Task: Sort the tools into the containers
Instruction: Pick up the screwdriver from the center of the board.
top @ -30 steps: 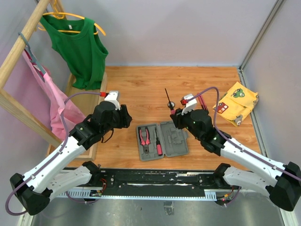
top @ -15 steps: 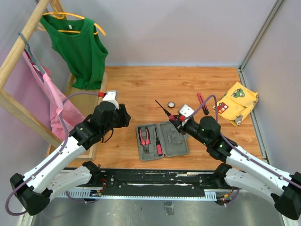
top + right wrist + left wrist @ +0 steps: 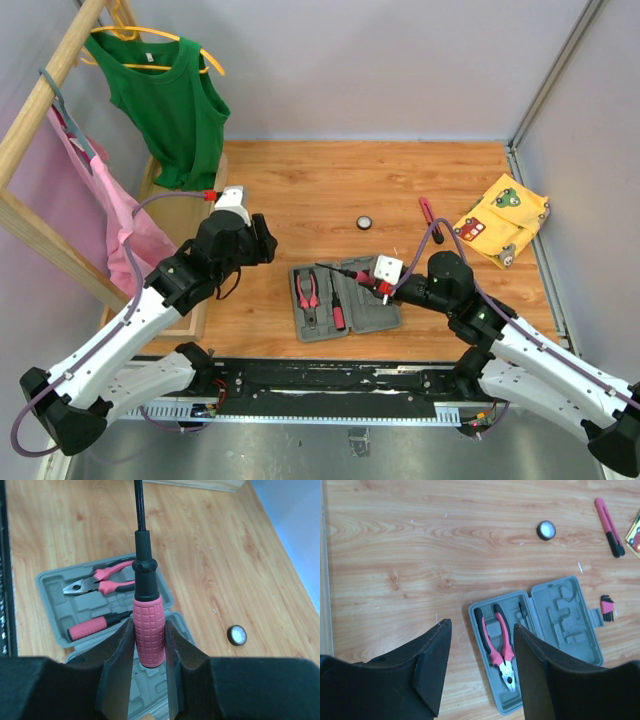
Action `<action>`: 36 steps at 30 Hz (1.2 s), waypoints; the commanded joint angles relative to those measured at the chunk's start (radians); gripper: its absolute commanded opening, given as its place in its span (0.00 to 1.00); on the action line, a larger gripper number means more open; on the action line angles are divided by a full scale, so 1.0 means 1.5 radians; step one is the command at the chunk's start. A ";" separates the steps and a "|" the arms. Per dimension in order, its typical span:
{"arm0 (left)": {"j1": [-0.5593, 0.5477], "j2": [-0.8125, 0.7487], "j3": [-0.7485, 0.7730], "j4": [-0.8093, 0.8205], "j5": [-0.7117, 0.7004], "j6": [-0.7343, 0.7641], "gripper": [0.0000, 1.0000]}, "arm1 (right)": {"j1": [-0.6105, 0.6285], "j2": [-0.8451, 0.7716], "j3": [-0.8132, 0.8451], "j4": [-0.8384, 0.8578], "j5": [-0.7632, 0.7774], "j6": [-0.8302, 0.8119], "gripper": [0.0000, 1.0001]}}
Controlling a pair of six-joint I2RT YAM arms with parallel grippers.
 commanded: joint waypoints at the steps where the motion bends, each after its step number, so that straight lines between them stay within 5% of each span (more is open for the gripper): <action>1: 0.004 -0.006 0.050 0.002 -0.023 0.025 0.58 | 0.013 -0.003 0.028 -0.054 -0.079 -0.091 0.01; 7: 0.004 0.012 0.076 0.012 0.101 0.076 0.60 | 0.053 0.005 0.014 -0.072 -0.096 -0.310 0.01; 17: -0.016 0.011 0.066 0.037 0.240 0.107 0.64 | 0.134 0.126 0.071 -0.105 0.061 -0.580 0.01; 36: -0.189 0.022 -0.037 0.109 0.333 0.116 0.61 | 0.142 0.089 0.052 -0.088 0.108 -0.690 0.01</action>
